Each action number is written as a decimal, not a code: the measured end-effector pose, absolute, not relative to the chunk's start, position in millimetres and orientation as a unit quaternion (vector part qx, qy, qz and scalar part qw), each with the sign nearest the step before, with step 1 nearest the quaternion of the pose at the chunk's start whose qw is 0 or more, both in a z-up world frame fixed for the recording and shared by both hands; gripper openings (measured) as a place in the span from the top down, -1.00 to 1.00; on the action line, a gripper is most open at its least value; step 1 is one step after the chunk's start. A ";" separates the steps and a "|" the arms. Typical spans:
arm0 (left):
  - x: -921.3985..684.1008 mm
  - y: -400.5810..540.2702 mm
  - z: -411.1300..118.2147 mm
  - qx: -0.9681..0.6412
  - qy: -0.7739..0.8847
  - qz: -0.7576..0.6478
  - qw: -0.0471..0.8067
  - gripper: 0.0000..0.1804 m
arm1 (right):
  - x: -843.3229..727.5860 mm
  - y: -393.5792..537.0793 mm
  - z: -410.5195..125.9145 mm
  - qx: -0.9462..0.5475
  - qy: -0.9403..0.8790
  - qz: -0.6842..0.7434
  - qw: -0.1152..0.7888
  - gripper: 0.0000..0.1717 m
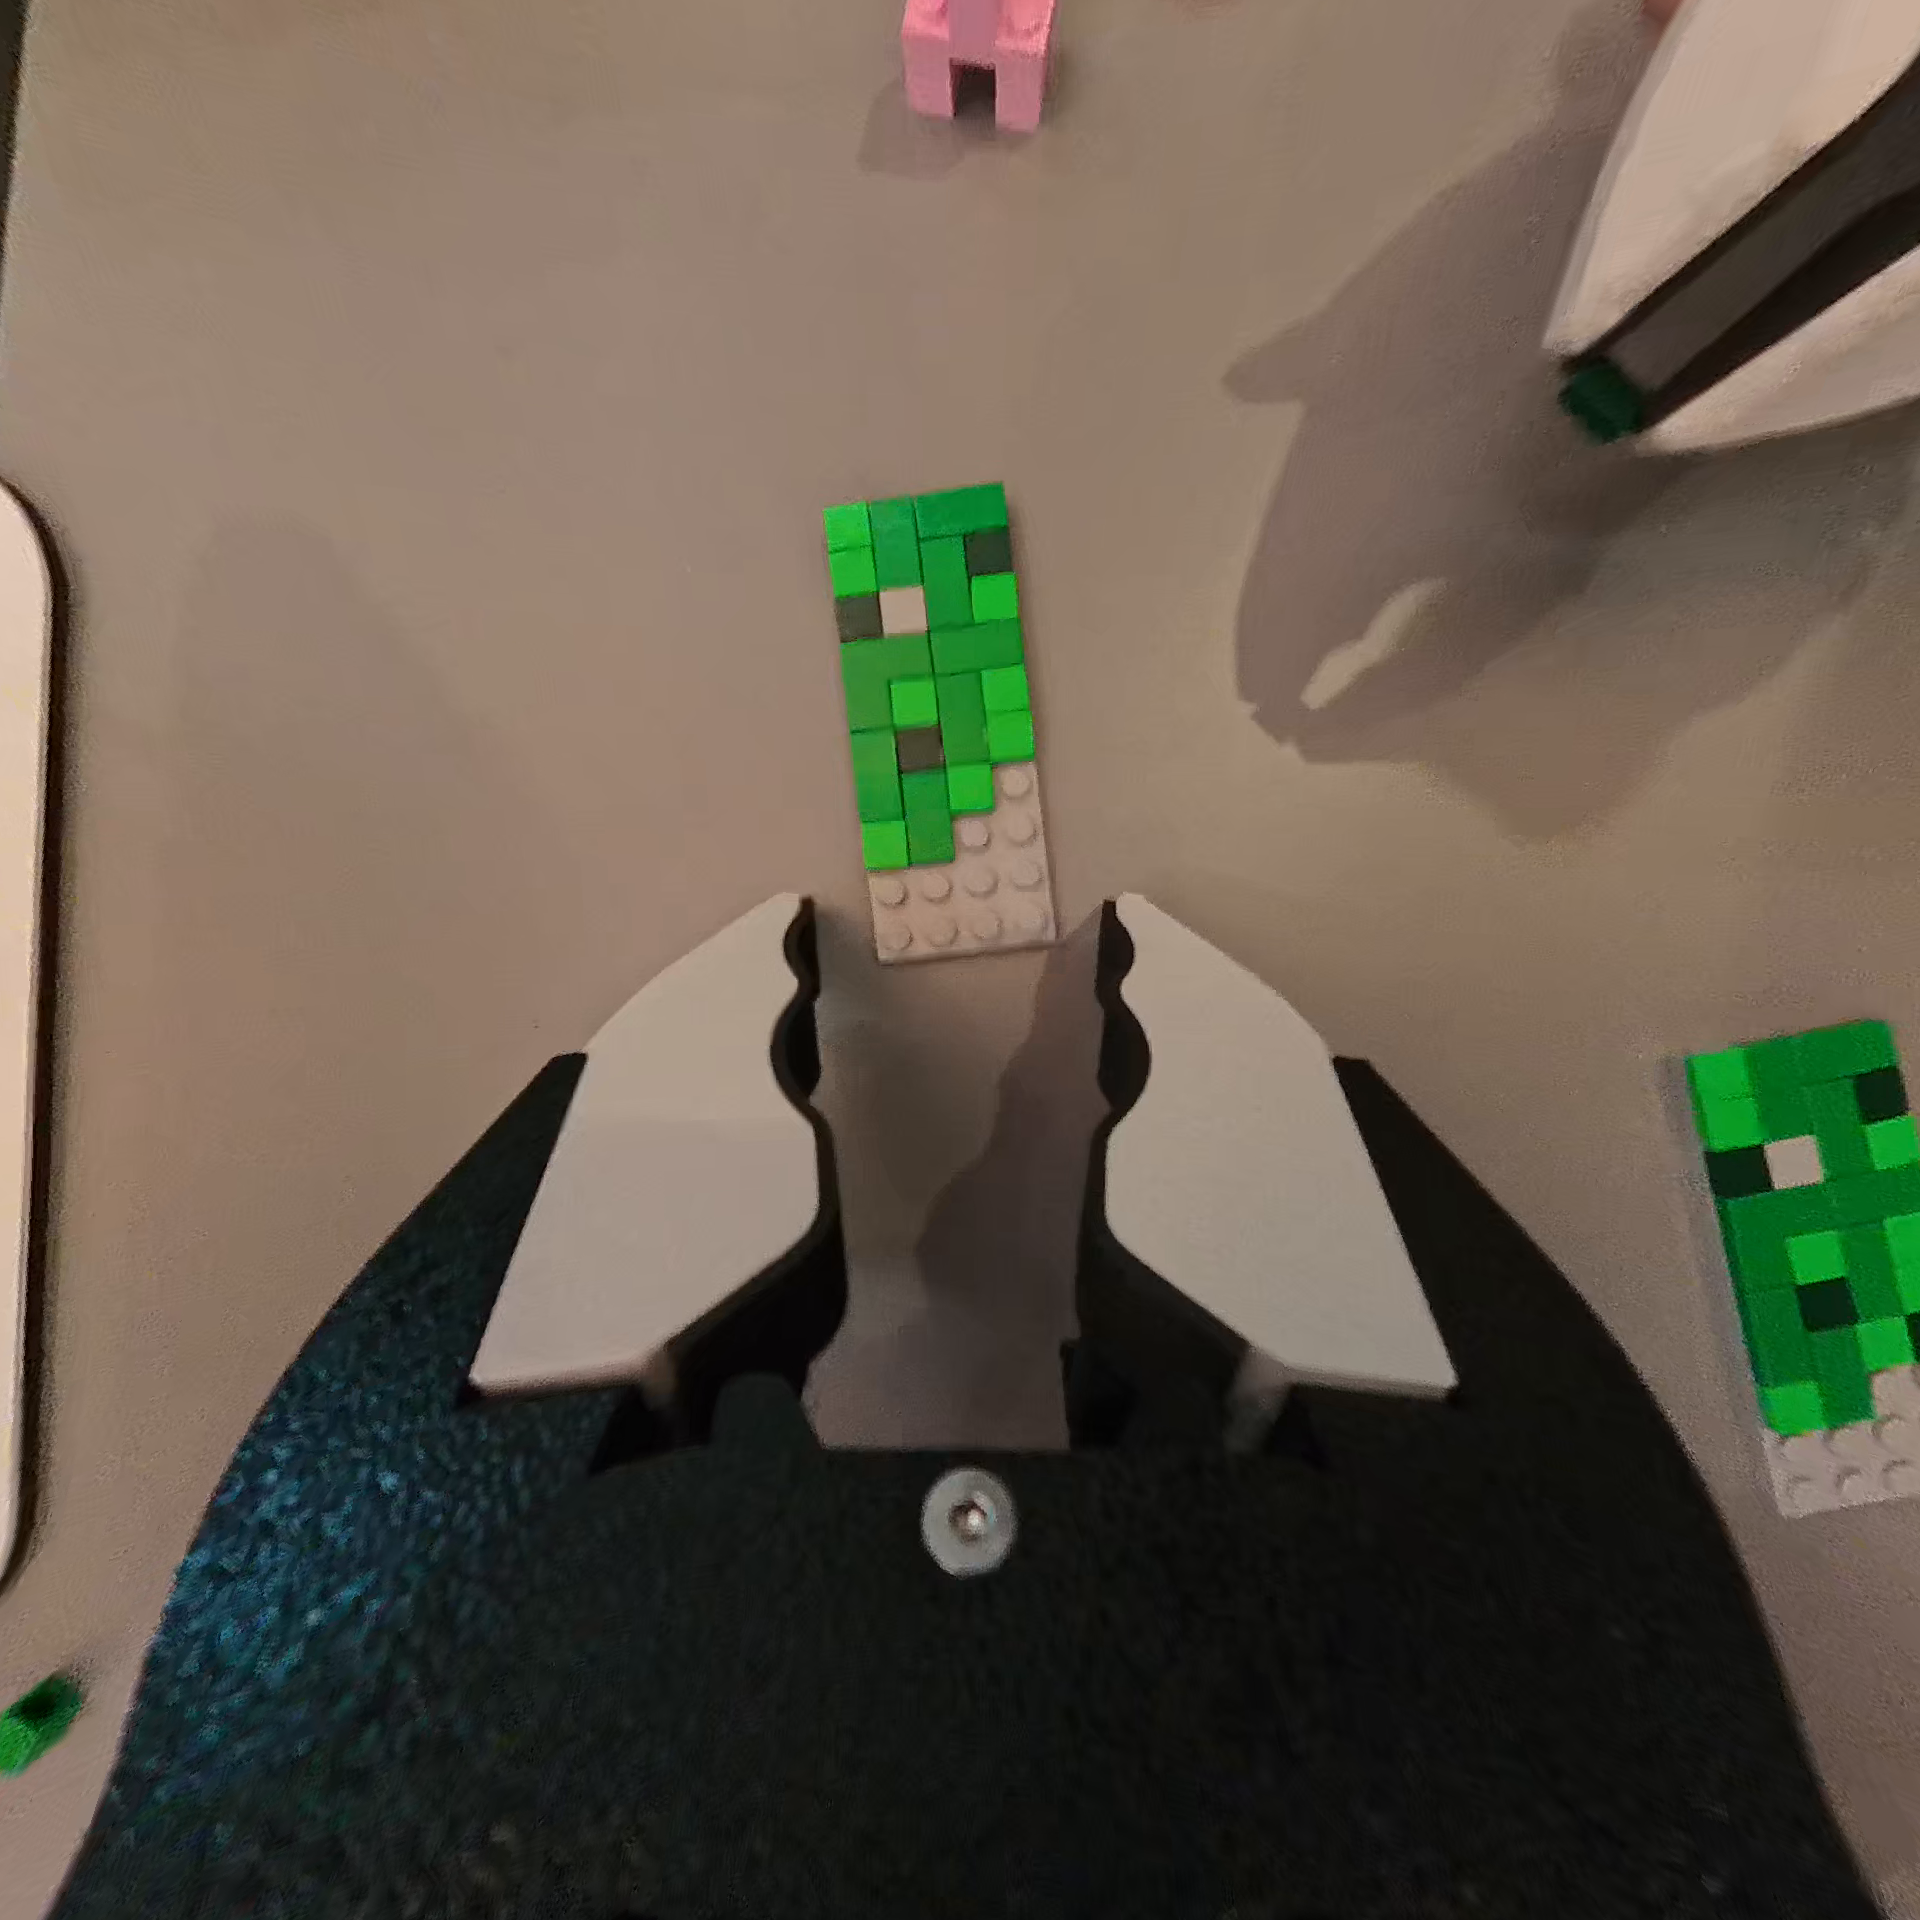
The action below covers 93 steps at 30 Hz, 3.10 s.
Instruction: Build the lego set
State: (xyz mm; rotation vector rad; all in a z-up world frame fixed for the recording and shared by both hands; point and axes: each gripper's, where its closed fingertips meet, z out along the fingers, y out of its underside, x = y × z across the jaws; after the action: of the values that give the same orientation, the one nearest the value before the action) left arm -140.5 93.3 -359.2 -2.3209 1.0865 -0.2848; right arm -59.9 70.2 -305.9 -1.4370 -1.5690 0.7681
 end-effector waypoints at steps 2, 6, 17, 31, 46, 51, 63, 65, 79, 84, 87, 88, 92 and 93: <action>-137.5 97.8 -359.4 -0.866 0.403 -0.104 0.277 0.37 | -58.3 73.1 -303.2 -0.575 -0.624 0.313 0.427 0.92; -133.9 100.2 -360.1 -0.876 0.389 -0.114 0.262 0.48 | -55.1 79.1 -299.2 -0.580 -0.613 0.323 0.429 0.92; -131.7 86.8 -352.6 -0.876 0.309 -0.094 0.357 0.65 | -65.8 82.9 -302.0 -0.598 -0.596 0.306 0.441 0.92; -121.4 12.3 -347.2 -0.884 0.171 -0.051 0.432 0.65 | -105.3 12.9 -335.2 -0.569 -0.678 0.245 0.395 0.92; -105.5 -6.9 -348.6 -0.858 0.334 -0.115 0.373 0.65 | -86.5 -14.4 -343.4 -0.376 -0.847 0.233 0.294 0.92; -100.5 -12.5 -346.7 -0.848 0.358 -0.148 0.361 0.65 | -85.0 -22.6 -345.4 -0.334 -0.875 0.223 0.271 0.91; -94.7 -18.7 -342.1 -0.843 0.359 -0.184 0.356 0.65 | -82.6 -27.7 -343.6 -0.312 -0.899 0.204 0.231 0.91; -94.5 -19.5 -342.2 -0.844 0.358 -0.187 0.353 0.66 | -82.5 -28.5 -343.6 -0.308 -0.902 0.198 0.229 0.91; -95.3 -21.0 -338.3 -0.845 0.341 -0.212 0.353 0.65 | -85.2 -25.9 -339.5 -0.309 -0.897 0.194 0.250 0.85; -99.4 -19.8 -336.1 -0.851 0.320 -0.219 0.355 0.65 | -87.0 -20.6 -331.9 -0.310 -0.883 0.195 0.292 0.80; -110.1 -11.4 -331.5 -0.867 0.250 -0.227 0.367 0.65 | -91.1 -17.1 -320.7 -0.270 -0.852 0.186 0.407 0.70; -112.7 -8.8 -328.1 -0.868 0.225 -0.240 0.373 0.66 | -91.7 -15.7 -318.0 -0.249 -0.840 0.170 0.451 0.69; -120.5 -5.9 -320.4 -0.867 0.173 -0.266 0.384 0.65 | -92.5 -15.7 -319.3 -0.179 -0.813 0.089 0.547 0.70; -120.5 -5.8 -319.1 -0.867 0.168 -0.270 0.384 0.65 | -94.1 -13.8 -319.9 -0.167 -0.808 0.066 0.561 0.70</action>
State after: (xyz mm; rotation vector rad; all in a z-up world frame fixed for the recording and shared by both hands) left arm -120.5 -5.8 -319.1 -2.2087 0.4288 -0.6876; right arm -94.1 -13.8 -319.9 -0.3937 -1.9028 0.1550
